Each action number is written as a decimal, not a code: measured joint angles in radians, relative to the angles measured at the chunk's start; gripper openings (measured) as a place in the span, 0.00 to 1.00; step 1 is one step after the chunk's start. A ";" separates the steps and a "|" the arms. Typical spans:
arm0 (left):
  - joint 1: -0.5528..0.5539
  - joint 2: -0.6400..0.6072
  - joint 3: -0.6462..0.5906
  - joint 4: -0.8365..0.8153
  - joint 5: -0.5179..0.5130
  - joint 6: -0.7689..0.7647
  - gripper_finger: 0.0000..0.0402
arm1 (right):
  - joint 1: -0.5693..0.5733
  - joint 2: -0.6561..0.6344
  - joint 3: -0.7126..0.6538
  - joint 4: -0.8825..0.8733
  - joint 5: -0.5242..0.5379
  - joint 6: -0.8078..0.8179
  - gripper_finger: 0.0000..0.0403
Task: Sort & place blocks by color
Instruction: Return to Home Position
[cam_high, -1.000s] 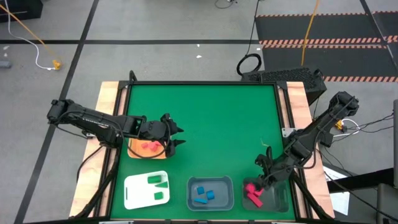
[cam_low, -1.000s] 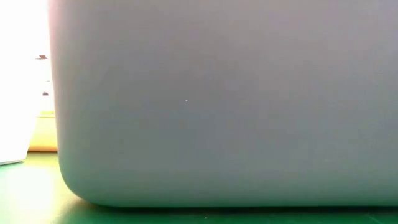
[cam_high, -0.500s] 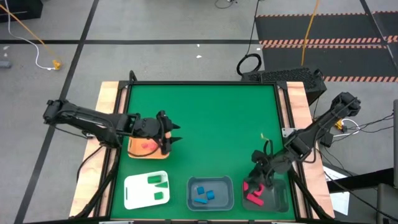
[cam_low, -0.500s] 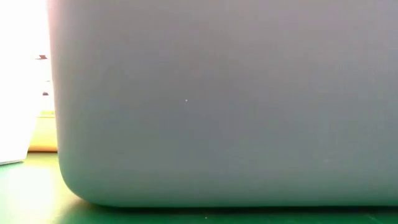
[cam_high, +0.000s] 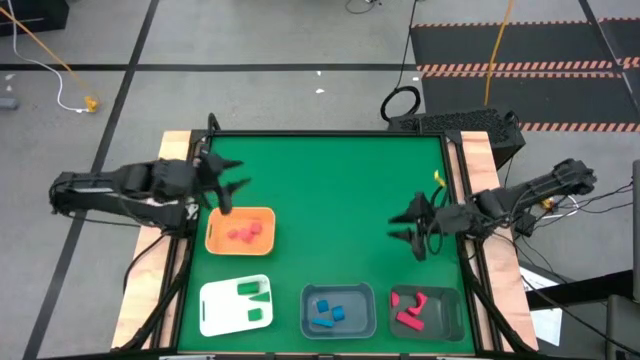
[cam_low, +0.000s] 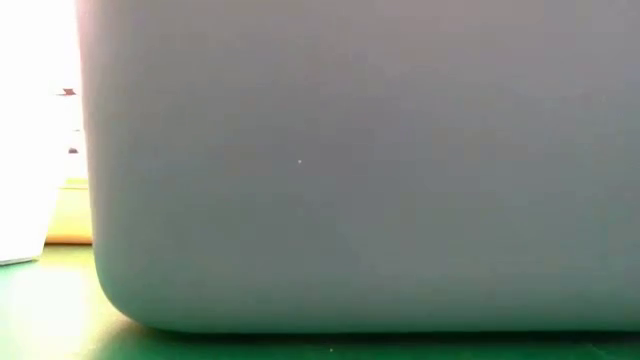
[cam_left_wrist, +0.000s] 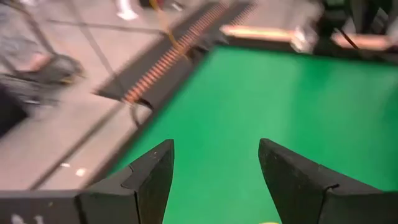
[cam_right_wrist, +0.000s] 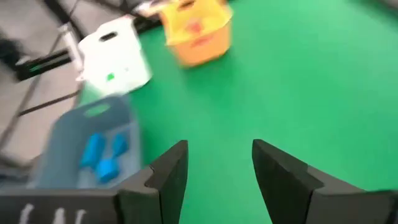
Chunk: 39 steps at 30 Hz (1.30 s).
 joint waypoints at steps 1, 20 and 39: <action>0.009 -0.032 0.000 -0.004 -0.026 0.004 0.59 | -0.022 -0.005 -0.006 0.013 0.015 -0.031 0.42; 0.108 -0.315 -0.073 -0.071 -0.078 -0.071 0.59 | -0.399 -0.043 -0.367 0.623 -0.100 -0.305 0.42; 0.111 -0.313 -0.603 0.667 0.205 -0.152 0.59 | -0.455 -0.043 -0.568 0.927 -0.150 -0.304 0.42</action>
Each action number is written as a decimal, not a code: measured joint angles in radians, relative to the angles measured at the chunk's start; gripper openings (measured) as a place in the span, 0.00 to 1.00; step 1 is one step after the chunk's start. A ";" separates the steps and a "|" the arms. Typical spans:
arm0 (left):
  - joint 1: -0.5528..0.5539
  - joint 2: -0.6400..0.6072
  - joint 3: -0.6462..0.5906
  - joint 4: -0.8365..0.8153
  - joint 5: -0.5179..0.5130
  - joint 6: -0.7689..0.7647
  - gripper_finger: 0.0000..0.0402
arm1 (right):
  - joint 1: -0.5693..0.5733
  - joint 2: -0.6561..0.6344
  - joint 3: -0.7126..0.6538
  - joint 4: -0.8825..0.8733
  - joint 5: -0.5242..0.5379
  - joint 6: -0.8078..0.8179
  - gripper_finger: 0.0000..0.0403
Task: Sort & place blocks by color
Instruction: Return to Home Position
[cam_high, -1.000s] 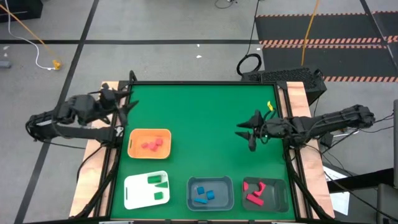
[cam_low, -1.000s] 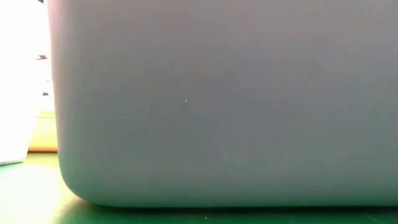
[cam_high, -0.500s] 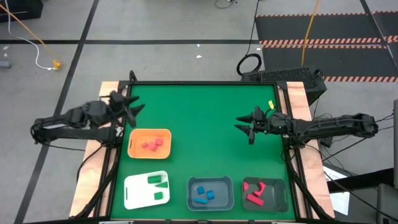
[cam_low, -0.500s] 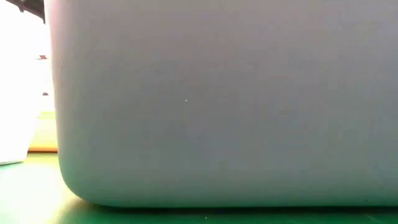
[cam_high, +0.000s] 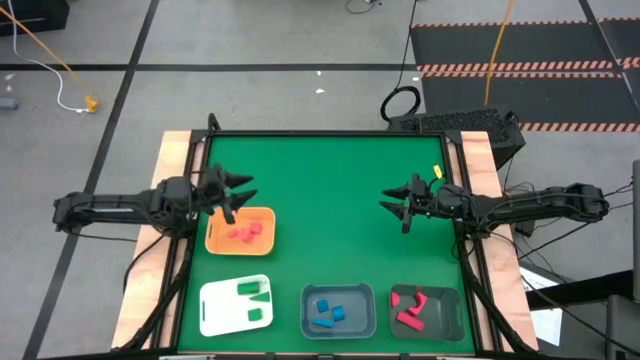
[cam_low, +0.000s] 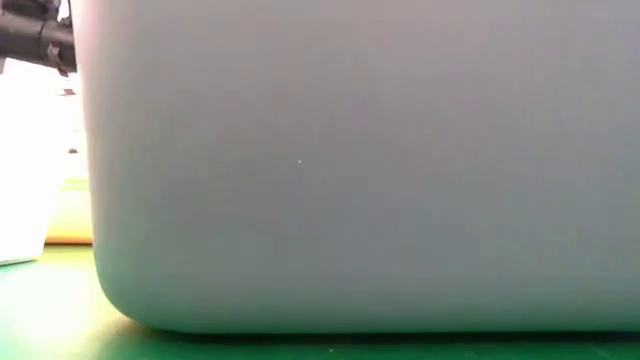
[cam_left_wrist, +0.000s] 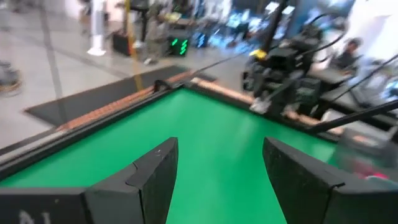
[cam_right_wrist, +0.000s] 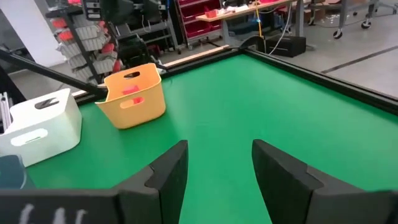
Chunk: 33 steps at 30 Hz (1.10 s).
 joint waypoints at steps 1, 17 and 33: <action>0.000 0.000 -0.030 0.061 0.018 0.004 0.59 | 0.000 0.000 0.000 0.000 0.000 -0.001 0.42; 0.000 0.000 -0.248 0.478 0.194 0.044 0.59 | 0.000 0.002 -0.005 -0.005 0.001 -0.027 0.42; 0.000 0.000 -0.248 0.462 0.200 0.069 0.59 | 0.000 0.001 -0.124 0.071 0.004 0.030 0.42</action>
